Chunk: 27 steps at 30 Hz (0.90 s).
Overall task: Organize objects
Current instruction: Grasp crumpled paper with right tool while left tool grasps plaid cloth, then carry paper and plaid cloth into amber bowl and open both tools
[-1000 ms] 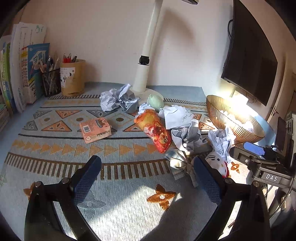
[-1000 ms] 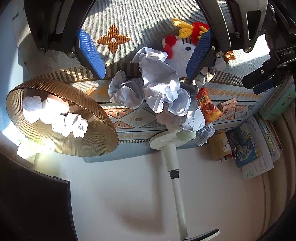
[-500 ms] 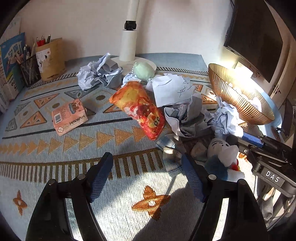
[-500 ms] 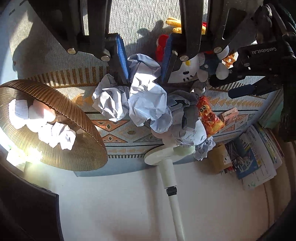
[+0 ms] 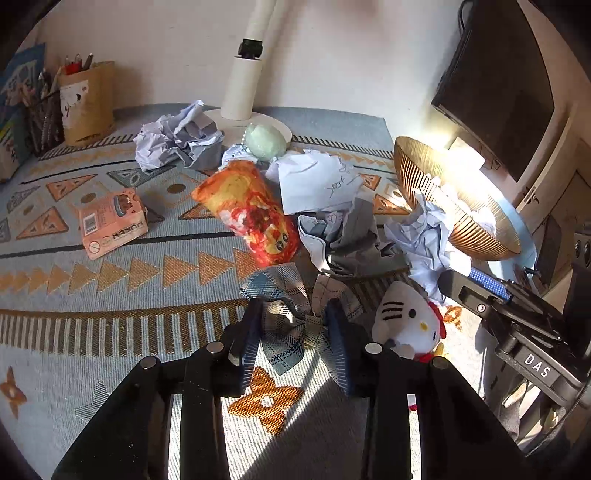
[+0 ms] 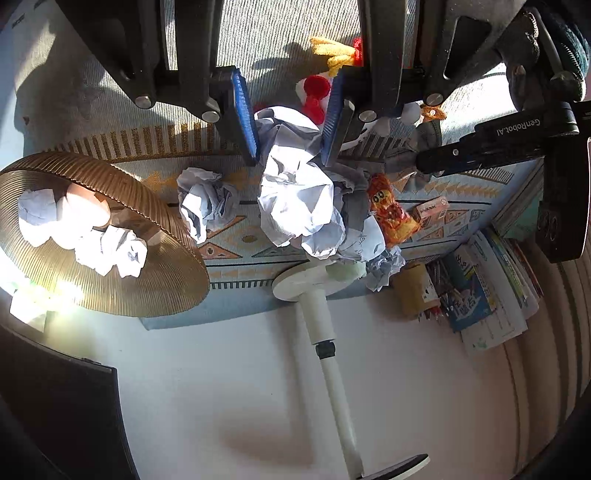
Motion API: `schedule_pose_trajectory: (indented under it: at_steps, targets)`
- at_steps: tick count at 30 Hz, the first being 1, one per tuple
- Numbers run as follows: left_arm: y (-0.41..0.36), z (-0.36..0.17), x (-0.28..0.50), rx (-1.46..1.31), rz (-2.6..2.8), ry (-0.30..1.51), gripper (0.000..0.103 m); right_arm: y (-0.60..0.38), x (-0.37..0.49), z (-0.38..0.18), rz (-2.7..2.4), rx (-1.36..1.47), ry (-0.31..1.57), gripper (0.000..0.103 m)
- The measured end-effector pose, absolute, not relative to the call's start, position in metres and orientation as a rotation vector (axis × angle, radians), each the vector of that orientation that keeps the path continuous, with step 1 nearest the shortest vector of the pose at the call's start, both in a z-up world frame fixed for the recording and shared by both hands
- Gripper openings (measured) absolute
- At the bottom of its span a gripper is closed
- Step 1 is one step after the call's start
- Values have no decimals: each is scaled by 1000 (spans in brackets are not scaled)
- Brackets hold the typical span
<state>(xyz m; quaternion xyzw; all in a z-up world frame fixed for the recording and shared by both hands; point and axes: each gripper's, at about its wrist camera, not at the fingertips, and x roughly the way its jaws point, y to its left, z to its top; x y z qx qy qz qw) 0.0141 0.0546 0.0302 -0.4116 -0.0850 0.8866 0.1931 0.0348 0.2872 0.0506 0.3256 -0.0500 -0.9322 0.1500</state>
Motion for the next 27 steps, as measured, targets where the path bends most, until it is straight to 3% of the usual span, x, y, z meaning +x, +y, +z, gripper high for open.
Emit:
schedule_pose_trajectory:
  at_steps: [7,13,17,25,27]
  targets:
    - [5,35,38,-1085,2581,-394,32,296,63,58,-2646,908,-175,34]
    - [26,35,39,-1057,2604,-247,33,302,80,46,-2661,1043,-69,36]
    - [26,37,48,-998,2599,-225,33,306,78,42,-2668,1079,-114,62]
    - [20,37,48,-998,2588,-279,33,304,64,31,-2612,1145,-221,64]
    - [23,37,48,-1001,2595,-260,33,304,62,23,-2594,1184,-245,56]
